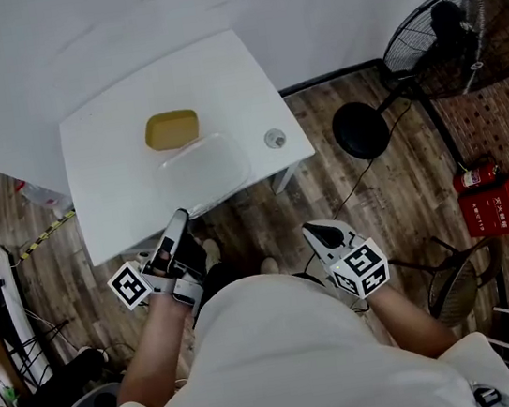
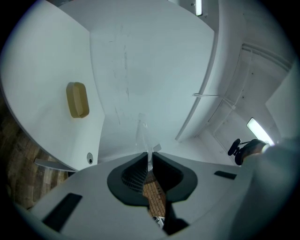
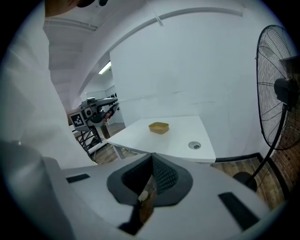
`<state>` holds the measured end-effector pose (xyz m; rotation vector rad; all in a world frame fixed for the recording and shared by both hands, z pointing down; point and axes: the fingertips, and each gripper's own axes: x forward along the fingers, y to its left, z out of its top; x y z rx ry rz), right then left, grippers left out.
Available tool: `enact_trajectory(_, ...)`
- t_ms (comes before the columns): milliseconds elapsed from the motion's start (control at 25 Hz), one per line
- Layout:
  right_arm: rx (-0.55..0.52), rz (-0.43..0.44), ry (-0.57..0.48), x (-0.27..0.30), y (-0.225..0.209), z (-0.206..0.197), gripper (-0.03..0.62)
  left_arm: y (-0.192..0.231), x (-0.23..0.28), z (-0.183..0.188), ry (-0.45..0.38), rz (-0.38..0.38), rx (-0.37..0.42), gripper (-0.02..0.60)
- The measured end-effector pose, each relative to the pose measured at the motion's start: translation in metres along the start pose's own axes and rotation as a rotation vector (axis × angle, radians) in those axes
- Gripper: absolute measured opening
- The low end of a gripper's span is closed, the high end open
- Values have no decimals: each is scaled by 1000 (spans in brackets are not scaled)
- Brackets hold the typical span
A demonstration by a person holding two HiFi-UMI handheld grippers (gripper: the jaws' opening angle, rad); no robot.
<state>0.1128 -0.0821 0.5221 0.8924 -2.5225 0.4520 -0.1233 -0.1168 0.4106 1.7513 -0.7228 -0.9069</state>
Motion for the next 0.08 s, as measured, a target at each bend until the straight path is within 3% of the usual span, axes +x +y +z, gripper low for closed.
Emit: enact_trajectory(80, -1, -1, 1, 3, -3, 3, 6, 2, 4, 5, -1, 0, 2, 43)
